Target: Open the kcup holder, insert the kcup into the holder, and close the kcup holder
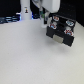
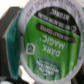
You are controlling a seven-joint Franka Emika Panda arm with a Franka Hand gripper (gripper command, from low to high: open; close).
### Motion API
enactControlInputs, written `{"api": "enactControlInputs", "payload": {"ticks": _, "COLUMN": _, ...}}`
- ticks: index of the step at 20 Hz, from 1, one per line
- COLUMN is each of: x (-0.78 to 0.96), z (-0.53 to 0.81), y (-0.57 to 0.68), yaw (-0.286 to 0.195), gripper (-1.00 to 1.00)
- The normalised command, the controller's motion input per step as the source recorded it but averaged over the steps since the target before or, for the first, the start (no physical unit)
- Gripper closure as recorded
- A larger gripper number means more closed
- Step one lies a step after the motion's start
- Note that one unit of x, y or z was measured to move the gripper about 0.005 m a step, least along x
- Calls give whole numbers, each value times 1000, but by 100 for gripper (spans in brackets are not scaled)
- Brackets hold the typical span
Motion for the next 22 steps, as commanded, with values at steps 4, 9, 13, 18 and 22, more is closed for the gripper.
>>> {"api": "enactControlInputs", "payload": {"ticks": 4, "x": 141, "z": 356, "y": 645, "yaw": 10, "gripper": 100}}
{"api": "enactControlInputs", "payload": {"ticks": 9, "x": 229, "z": 302, "y": 668, "yaw": 5, "gripper": 100}}
{"api": "enactControlInputs", "payload": {"ticks": 13, "x": 138, "z": 165, "y": 656, "yaw": 17, "gripper": 100}}
{"api": "enactControlInputs", "payload": {"ticks": 18, "x": 101, "z": 48, "y": 629, "yaw": 32, "gripper": 100}}
{"api": "enactControlInputs", "payload": {"ticks": 22, "x": 97, "z": 9, "y": 601, "yaw": 44, "gripper": 100}}
